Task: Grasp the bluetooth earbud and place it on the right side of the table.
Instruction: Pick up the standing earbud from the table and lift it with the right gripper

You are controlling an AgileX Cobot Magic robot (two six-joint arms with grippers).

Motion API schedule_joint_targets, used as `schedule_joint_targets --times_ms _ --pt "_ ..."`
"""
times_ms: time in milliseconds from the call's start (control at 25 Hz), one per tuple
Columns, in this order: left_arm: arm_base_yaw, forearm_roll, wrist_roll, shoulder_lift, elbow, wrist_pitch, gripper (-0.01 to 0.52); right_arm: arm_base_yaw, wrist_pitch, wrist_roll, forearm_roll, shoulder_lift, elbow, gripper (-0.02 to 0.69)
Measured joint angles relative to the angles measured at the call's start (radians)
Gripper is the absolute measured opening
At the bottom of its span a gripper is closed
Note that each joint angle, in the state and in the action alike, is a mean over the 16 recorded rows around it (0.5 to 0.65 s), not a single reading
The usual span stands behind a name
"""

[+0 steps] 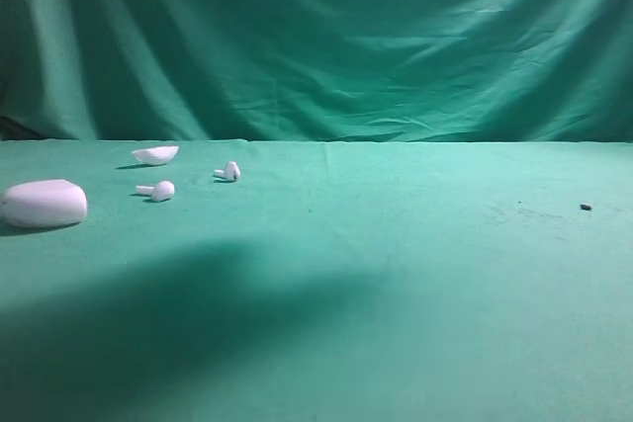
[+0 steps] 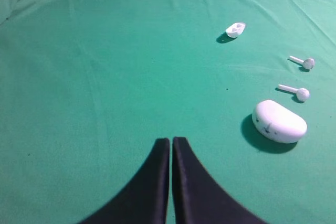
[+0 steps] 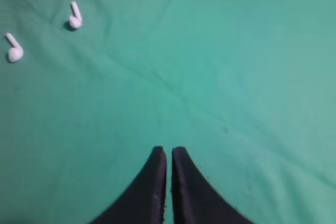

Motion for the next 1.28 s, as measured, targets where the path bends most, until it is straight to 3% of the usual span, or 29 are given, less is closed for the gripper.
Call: schedule_joint_targets --times_ms 320,920,1280 --pt "0.000 0.000 0.000 0.000 0.000 0.000 0.000 0.128 0.059 -0.019 -0.004 0.351 -0.346 0.053" --pt "0.000 0.000 0.000 0.000 0.000 0.000 0.000 0.208 0.114 0.014 -0.004 0.776 -0.746 0.436" --pt "0.000 0.000 0.000 0.000 0.000 0.000 0.000 0.210 0.118 0.052 -0.007 0.882 -0.830 0.470"
